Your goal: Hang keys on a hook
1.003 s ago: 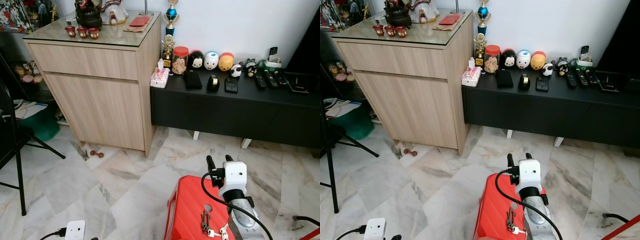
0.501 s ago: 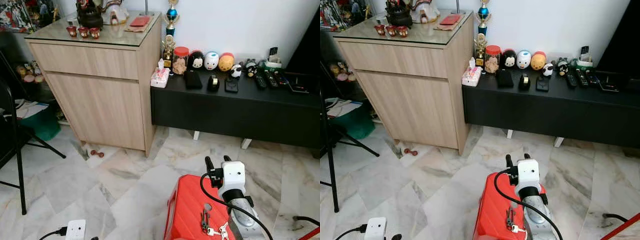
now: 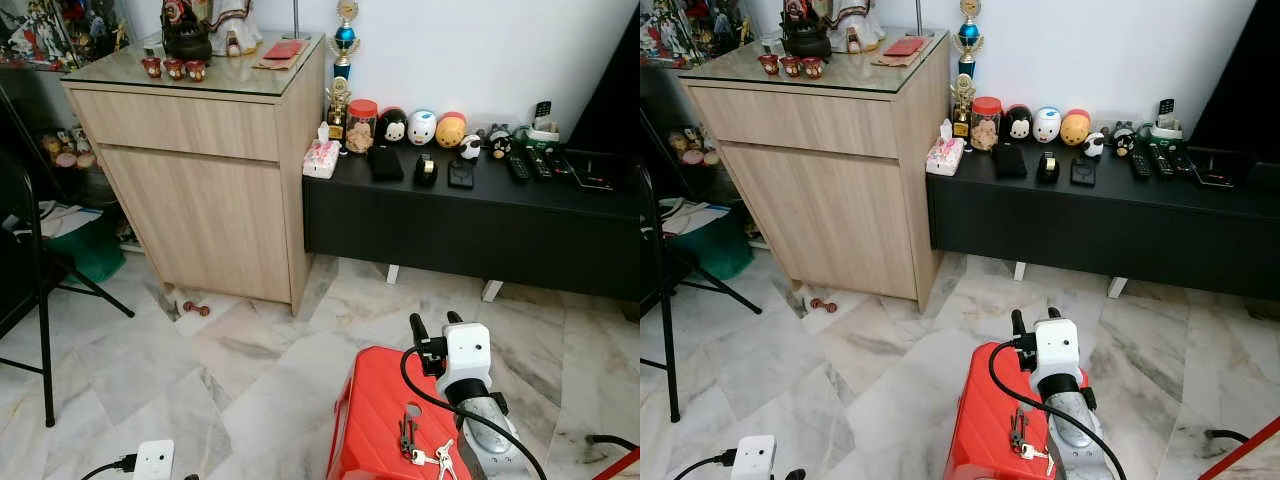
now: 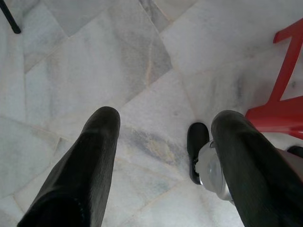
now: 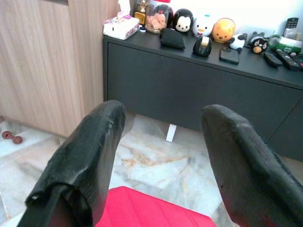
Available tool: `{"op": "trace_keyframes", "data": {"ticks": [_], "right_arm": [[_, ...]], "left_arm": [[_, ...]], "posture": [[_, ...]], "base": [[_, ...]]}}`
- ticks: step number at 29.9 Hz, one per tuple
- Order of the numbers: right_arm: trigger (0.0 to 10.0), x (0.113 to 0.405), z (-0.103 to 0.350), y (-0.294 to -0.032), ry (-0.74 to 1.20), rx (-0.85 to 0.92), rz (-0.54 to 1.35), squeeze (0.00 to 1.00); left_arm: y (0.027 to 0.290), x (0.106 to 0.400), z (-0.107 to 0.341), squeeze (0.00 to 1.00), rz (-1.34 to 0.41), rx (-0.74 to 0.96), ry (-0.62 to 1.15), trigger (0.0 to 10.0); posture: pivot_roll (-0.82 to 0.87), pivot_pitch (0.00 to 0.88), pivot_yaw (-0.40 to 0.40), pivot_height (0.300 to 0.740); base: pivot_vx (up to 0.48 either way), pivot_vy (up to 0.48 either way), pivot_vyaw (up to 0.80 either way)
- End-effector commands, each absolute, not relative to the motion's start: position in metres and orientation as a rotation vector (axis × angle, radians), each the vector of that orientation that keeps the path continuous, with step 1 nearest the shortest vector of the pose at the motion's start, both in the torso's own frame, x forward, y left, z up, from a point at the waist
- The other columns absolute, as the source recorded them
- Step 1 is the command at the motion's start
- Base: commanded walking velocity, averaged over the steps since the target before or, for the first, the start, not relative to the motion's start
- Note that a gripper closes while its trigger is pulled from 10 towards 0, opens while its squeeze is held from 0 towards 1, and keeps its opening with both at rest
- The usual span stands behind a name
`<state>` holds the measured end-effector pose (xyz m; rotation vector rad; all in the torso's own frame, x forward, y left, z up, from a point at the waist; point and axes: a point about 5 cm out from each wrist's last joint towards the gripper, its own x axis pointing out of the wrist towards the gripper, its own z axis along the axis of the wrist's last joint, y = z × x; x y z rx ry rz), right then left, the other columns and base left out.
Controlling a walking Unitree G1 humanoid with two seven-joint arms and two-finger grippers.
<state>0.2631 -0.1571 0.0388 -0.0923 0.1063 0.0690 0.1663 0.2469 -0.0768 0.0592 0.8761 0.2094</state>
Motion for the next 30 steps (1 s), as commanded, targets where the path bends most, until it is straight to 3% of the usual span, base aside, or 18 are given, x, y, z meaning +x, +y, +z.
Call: {"op": "trace_keyframes", "data": {"ticks": [1,20,30], "right_arm": [[10.0,0.266,0.043,-0.156,0.091,-0.09,0.075,0.0],[10.0,0.266,0.045,-0.156,0.074,-0.084,0.065,0.0],[10.0,0.268,0.044,-0.158,0.079,-0.086,0.062,0.0]], "left_arm": [[0.247,0.161,-0.079,0.0,0.198,0.075,0.897,10.0],[0.251,0.162,-0.077,0.0,0.209,0.09,0.878,10.0],[0.268,0.217,-0.036,0.0,0.225,0.183,0.603,10.0]], "posture": [[0.12,0.0,-0.022,0.671],[0.12,0.0,-0.025,0.671],[0.13,0.0,-0.032,0.671]], "base": [[0.0,0.0,0.0],[0.0,0.0,0.0],[0.0,0.0,0.0]]}}
